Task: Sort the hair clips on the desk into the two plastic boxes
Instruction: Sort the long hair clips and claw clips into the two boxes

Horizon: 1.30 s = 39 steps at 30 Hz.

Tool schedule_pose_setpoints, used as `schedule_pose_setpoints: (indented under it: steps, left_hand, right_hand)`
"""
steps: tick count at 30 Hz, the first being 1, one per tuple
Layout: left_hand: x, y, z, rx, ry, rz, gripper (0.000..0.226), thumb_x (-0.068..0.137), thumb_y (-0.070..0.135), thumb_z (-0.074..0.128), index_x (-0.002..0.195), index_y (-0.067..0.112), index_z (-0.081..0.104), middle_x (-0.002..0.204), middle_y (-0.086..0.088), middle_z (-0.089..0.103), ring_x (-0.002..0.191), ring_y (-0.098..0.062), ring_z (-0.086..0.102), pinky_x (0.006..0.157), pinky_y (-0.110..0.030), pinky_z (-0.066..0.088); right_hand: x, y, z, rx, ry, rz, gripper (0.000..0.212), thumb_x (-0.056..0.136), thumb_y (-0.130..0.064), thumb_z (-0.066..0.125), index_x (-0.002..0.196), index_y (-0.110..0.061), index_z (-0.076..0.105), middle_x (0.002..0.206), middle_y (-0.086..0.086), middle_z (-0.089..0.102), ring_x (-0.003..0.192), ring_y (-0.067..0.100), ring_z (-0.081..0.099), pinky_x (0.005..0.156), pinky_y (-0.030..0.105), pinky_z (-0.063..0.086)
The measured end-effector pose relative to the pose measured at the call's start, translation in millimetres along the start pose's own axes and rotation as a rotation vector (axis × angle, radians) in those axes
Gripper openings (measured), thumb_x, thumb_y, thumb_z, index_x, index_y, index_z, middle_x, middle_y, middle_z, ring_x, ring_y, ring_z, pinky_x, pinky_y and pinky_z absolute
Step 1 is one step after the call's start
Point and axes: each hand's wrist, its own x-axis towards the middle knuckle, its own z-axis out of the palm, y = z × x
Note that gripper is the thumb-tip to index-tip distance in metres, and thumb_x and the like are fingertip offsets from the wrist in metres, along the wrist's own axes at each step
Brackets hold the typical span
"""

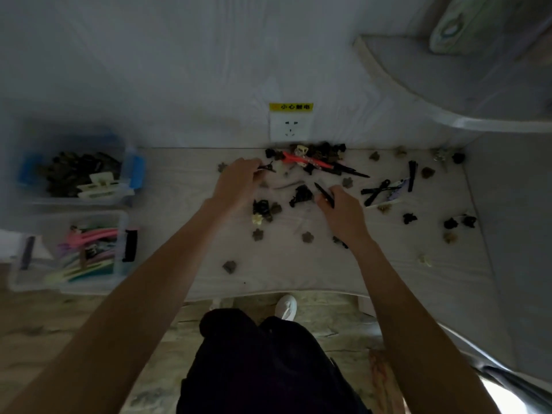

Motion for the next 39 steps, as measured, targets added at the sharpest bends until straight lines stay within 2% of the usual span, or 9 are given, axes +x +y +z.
schedule_pose_setpoints:
  steps: [5,8,13,17,24,28,31,35,39]
  left_hand:
    - [-76.1,-27.1,-62.1,-0.087,0.19,0.004,0.026,0.099,0.026,0.039,0.102,0.005,0.053,0.072,-0.003,0.054,0.059,-0.019,0.05,0.056,-0.029,0.033]
    - [-133.0,-79.8,-90.7,0.028,0.227,-0.041,0.029,0.098,0.029,0.038,0.11,0.007,0.052,0.075,-0.009,0.061,0.06,-0.023,0.055,0.055,-0.029,0.038]
    - [-194.8,-168.5,-119.4,0.041,0.095,-0.204,0.029,0.095,0.02,0.044,0.118,0.004,0.052,0.107,-0.019,0.064,0.096,-0.035,0.06,0.079,-0.039,0.043]
    - [-209.2,-207.7,-114.8,0.111,-0.069,-0.189,0.033,0.095,0.016,0.041,0.12,-0.002,0.051,0.117,-0.026,0.054,0.107,-0.041,0.052,0.09,-0.045,0.037]
    - [-225.5,-248.7,-111.2,0.115,-0.017,-0.192,0.035,0.086,0.03,0.061,0.117,0.015,0.059,0.113,-0.008,0.063,0.105,-0.026,0.056,0.093,-0.039,0.043]
    - [-237.3,-241.8,-114.8,0.111,0.286,-0.214,0.023,0.091,0.032,0.052,0.102,0.014,0.063,0.094,-0.005,0.066,0.084,-0.024,0.061,0.07,-0.034,0.05]
    - [-234.5,-229.5,-117.3,0.032,0.413,-0.206,0.023,0.094,0.031,0.046,0.103,0.015,0.059,0.095,-0.004,0.065,0.084,-0.022,0.061,0.069,-0.034,0.051]
    - [-207.0,-194.0,-114.8,-0.104,0.462,-0.001,0.026,0.093,0.032,0.044,0.108,0.016,0.058,0.101,-0.003,0.065,0.09,-0.016,0.06,0.079,-0.026,0.046]
    - [-167.3,-132.4,-91.9,-0.15,0.388,0.303,0.018,0.088,0.018,0.054,0.103,0.012,0.061,0.091,-0.003,0.066,0.082,-0.016,0.06,0.075,-0.025,0.047]
  right_hand:
    - [-19.9,-55.3,28.0,0.095,-0.062,-0.039,0.022,0.097,-0.03,0.041,0.093,-0.009,0.044,0.076,0.001,0.048,0.067,0.019,0.046,0.062,0.03,0.033]
    - [-35.9,-101.6,66.0,0.117,-0.141,-0.124,0.024,0.098,-0.029,0.038,0.086,-0.009,0.04,0.065,-0.003,0.039,0.057,0.014,0.039,0.051,0.029,0.027]
    - [-60.5,-178.2,127.5,0.14,-0.289,-0.32,0.019,0.098,-0.026,0.038,0.09,-0.009,0.04,0.077,0.0,0.056,0.055,0.008,0.046,0.045,0.013,0.036]
    - [-70.1,-223.6,164.6,-0.029,-0.334,-0.475,0.016,0.098,-0.025,0.039,0.094,-0.01,0.041,0.068,0.0,0.048,0.057,0.018,0.044,0.047,0.028,0.029]
    - [-71.8,-281.0,234.4,-0.541,-0.194,-0.739,0.026,0.098,-0.023,0.039,0.116,-0.006,0.046,0.107,0.015,0.062,0.092,0.032,0.061,0.07,0.038,0.047]
    - [-72.1,-284.6,254.5,-0.609,-0.177,-0.778,0.027,0.094,-0.021,0.047,0.116,-0.007,0.051,0.116,0.013,0.06,0.102,0.03,0.06,0.078,0.039,0.05]
    - [-80.1,-274.9,241.1,-0.511,-0.124,-0.77,0.021,0.093,-0.016,0.049,0.112,-0.01,0.055,0.118,0.009,0.058,0.104,0.026,0.058,0.078,0.038,0.051]
    - [-97.0,-226.7,181.2,-0.288,0.126,-0.68,0.015,0.089,-0.016,0.054,0.102,-0.012,0.061,0.105,0.006,0.063,0.093,0.021,0.059,0.065,0.028,0.044]
    - [-94.3,-140.9,122.2,-0.321,0.306,-0.455,0.016,0.082,-0.008,0.061,0.098,-0.007,0.064,0.099,0.013,0.065,0.095,0.032,0.059,0.08,0.037,0.05]
